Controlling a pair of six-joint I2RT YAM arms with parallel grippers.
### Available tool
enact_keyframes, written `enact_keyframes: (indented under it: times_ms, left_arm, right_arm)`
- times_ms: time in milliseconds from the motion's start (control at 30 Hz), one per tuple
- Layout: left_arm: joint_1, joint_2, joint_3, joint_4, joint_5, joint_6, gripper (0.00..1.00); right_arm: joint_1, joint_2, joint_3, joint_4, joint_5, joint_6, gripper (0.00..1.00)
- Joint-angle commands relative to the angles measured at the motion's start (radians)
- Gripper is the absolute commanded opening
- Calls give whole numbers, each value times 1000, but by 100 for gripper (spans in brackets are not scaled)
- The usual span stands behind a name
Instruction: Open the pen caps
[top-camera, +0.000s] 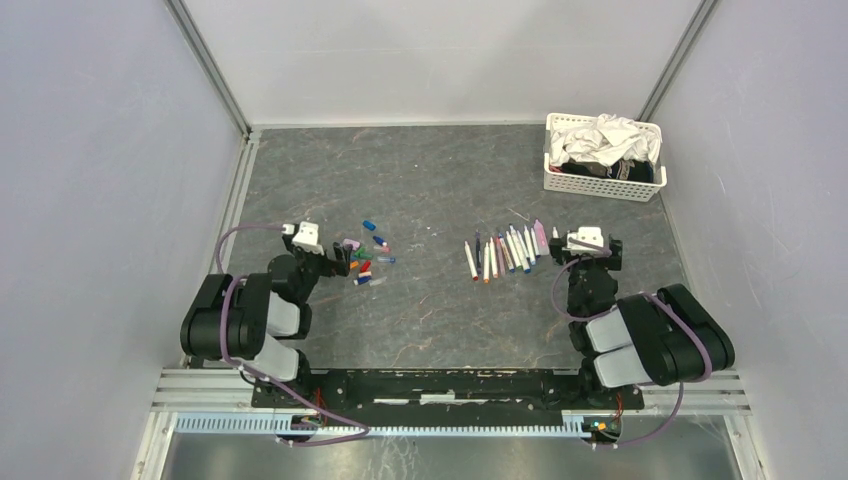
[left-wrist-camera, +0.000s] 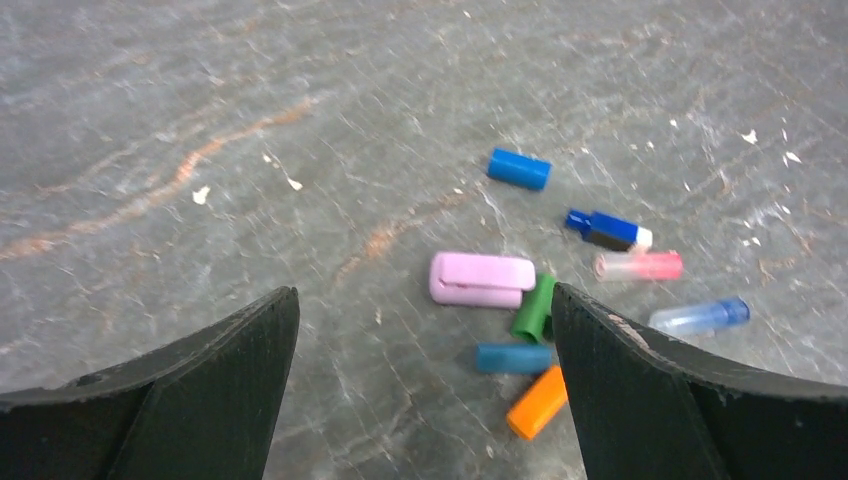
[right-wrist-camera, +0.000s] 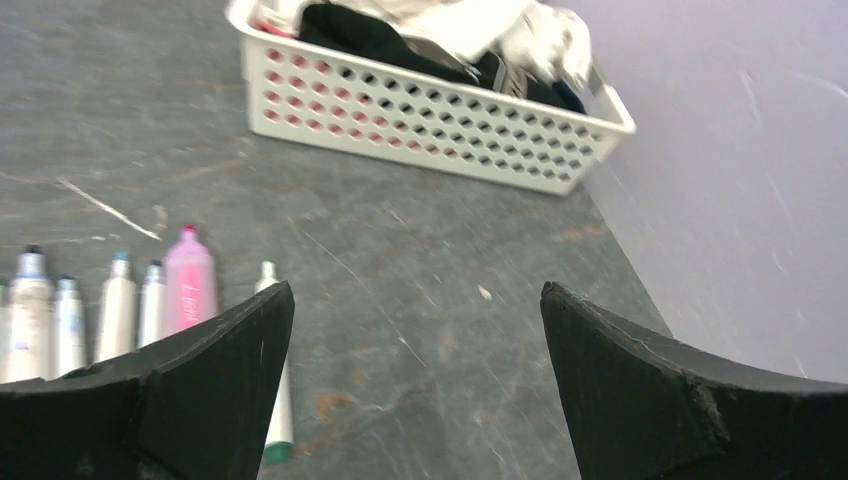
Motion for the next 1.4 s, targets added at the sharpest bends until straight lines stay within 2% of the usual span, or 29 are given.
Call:
enact_keyframes:
  times_ms: [0,67,100,133,200,1367]
  left_arm:
    - [-11,3,50,90,-97,33,100]
    - [3,7,122,-26,-92,18,100]
    - [10,4,134,-72,-82,18,100]
    - [11,12,128,-40,-79,12,100]
    - [11,10,127,-39,-76,9,100]
    - [8,10,129,-41,-78,11,100]
  right_arm:
    - [6,-37,-266,308,-48,-28,98]
    - [-1,-23,-228,274,5,-6,98]
    - [-6,-30,-196,202,48,24,98]
    - [-28,-41,-144,85,49,49,98]
    - [-113,-62,-114,-22,-50,122,98]
    - [-128,-64,-119,-13,-64,126,98]
